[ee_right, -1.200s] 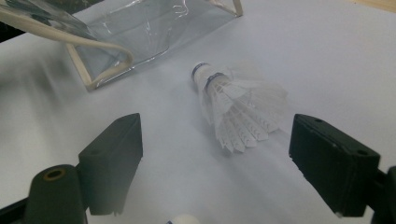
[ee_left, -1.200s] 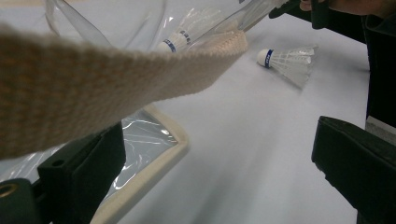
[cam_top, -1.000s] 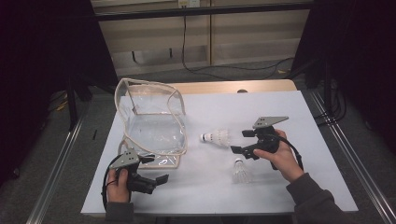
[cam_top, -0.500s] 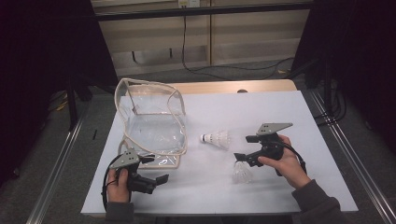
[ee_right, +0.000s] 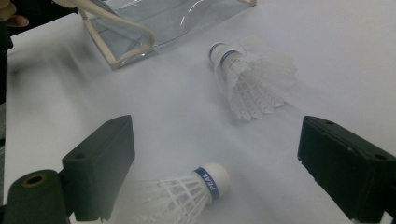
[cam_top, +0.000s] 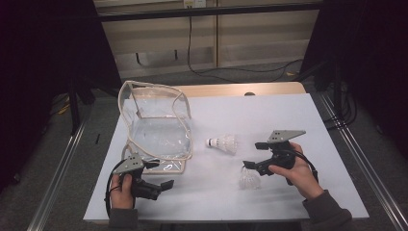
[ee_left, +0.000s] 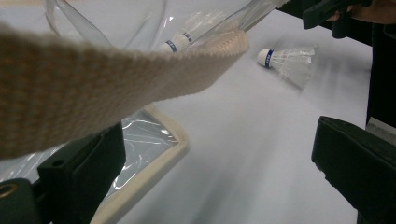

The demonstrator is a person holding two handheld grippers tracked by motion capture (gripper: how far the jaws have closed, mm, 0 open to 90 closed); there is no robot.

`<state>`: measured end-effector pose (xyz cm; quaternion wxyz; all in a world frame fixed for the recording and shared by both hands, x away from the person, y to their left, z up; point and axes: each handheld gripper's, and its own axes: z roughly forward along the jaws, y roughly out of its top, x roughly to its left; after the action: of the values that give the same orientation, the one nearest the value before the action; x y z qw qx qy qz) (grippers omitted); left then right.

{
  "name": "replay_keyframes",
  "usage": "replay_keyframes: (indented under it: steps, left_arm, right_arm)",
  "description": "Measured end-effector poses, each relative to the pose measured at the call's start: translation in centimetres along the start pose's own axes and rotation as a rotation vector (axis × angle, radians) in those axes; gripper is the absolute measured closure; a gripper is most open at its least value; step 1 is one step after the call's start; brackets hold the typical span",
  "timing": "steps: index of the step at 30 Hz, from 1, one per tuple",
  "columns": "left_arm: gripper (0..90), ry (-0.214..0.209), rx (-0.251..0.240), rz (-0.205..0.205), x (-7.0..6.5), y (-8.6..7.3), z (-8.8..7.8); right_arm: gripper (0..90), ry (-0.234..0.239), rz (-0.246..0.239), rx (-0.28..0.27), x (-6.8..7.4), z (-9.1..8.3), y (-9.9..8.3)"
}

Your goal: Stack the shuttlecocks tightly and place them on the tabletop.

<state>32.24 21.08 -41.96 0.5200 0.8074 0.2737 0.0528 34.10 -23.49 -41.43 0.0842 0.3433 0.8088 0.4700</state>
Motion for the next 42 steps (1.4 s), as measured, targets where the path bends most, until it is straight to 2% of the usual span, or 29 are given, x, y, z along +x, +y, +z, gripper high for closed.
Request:
replay_keyframes:
  steps: [13, 34, 42]
  left_arm:
    - [3.1, 0.006, 0.004, 0.005, 0.0, 0.0, -0.1]
    - [3.1, 0.005, 0.010, 0.007, -0.2, 0.1, 0.0]
    - [3.1, 0.006, 0.008, 0.011, -0.2, 0.1, -0.1]
  right_arm:
    - [9.0, 0.021, 0.010, -0.019, 0.0, -0.6, -1.0]
    - [7.5, 0.051, -0.048, 0.008, 1.2, -0.7, -1.5]
    - [7.5, 0.045, -0.062, 0.012, 1.3, -0.6, -1.7]
